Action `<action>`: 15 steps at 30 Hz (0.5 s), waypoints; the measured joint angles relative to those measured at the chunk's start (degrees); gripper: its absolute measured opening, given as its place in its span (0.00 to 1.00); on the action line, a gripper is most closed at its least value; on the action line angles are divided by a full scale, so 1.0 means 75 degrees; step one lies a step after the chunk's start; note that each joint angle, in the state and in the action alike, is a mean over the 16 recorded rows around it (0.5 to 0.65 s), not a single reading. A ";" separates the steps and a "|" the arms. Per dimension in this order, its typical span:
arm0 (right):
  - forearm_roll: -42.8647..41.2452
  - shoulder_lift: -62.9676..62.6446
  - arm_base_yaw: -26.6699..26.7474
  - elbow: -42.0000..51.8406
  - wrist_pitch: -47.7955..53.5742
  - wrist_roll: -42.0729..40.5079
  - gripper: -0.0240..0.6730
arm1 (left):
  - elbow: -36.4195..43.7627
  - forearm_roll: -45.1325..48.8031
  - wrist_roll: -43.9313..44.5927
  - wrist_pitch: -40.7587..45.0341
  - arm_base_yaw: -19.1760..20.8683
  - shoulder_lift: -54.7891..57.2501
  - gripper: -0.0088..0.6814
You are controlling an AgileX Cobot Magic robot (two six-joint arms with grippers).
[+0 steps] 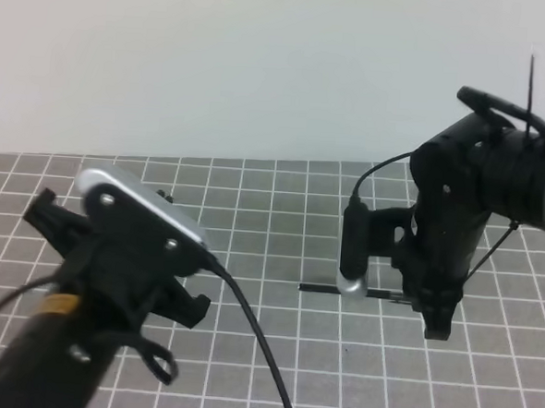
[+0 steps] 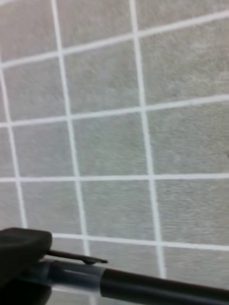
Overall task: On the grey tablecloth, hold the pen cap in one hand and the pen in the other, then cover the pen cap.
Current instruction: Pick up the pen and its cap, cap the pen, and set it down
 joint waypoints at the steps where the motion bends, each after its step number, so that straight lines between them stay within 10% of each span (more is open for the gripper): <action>1: 0.0029 0.0078 -0.0001 0.0000 -0.0074 -0.0056 0.16 | 0.0000 -0.0090 0.0033 0.0084 0.0000 -0.0143 0.01; 15: 0.0392 0.0845 -0.0007 0.0000 -0.0521 -0.0543 0.16 | 0.0000 -0.0961 0.0793 0.0917 0.0000 -0.1155 0.01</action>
